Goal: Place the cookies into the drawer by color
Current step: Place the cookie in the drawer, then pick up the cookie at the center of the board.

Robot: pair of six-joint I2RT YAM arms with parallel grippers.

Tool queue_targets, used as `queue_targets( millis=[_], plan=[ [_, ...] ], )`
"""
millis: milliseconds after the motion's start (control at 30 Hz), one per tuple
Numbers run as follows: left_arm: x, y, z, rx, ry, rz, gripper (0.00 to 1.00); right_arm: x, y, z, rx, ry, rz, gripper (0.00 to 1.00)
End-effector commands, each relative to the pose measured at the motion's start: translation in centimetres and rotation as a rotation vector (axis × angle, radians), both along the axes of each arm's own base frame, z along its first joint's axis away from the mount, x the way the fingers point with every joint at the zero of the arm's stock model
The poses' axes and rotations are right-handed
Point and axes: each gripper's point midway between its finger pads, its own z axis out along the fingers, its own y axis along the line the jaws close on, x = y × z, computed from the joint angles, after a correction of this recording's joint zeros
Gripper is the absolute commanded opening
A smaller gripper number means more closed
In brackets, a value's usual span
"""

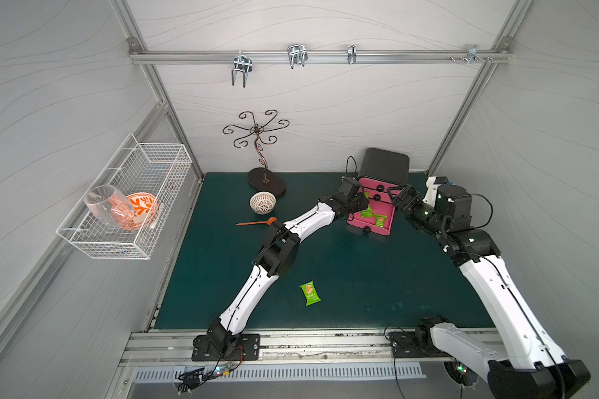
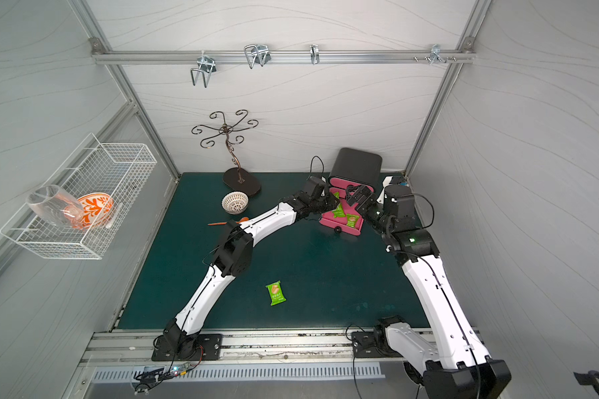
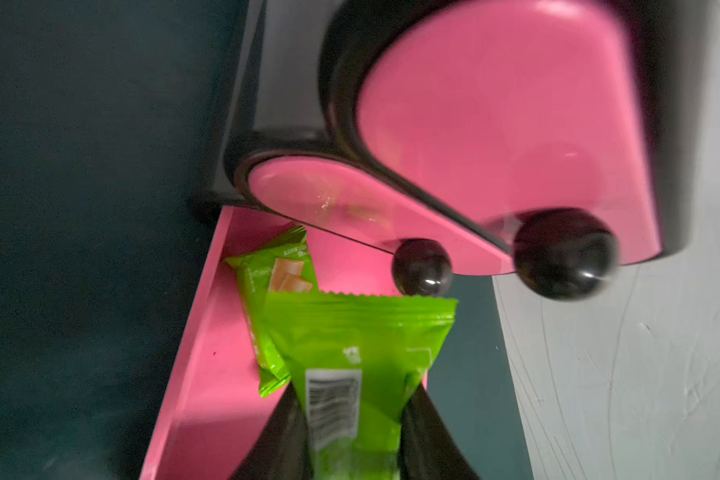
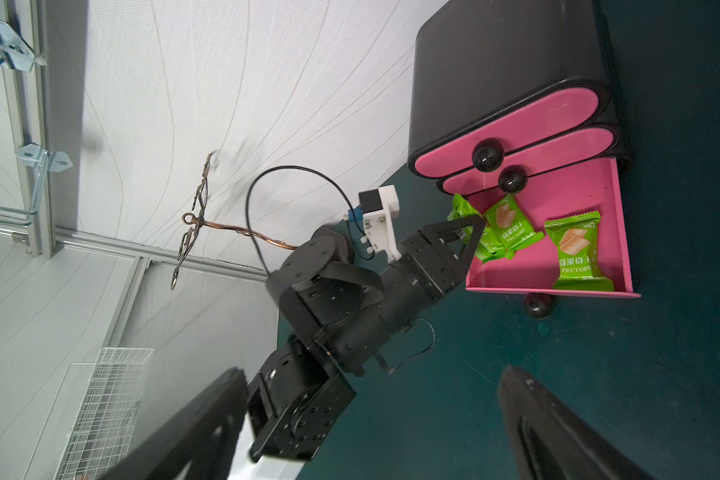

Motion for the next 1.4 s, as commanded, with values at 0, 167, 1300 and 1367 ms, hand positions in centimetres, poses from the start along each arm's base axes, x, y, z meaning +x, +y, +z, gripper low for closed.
queue_targets(
  millis=[0,167,1300,1367],
  plan=[
    [1.1,-0.5,1.5,-0.029,-0.041,0.016,0.31,-0.9,0.1,1.7,0.013,-0.04,0.012,0.99],
    [0.8,-0.4,1.7,-0.012,-0.044,-0.001,0.48,-1.1,0.1,1.6,0.024,-0.039,0.009,0.99],
    [-17.7,17.1,9.9,0.466,-0.215,-0.26,0.74,-1.1,2.1,-1.9,-0.019,0.015,0.117,0.99],
    [-20.3,18.6,8.4,0.492,-0.158,-0.261,0.74,-1.1,2.3,-2.5,-0.014,0.031,0.124,0.99]
  ],
)
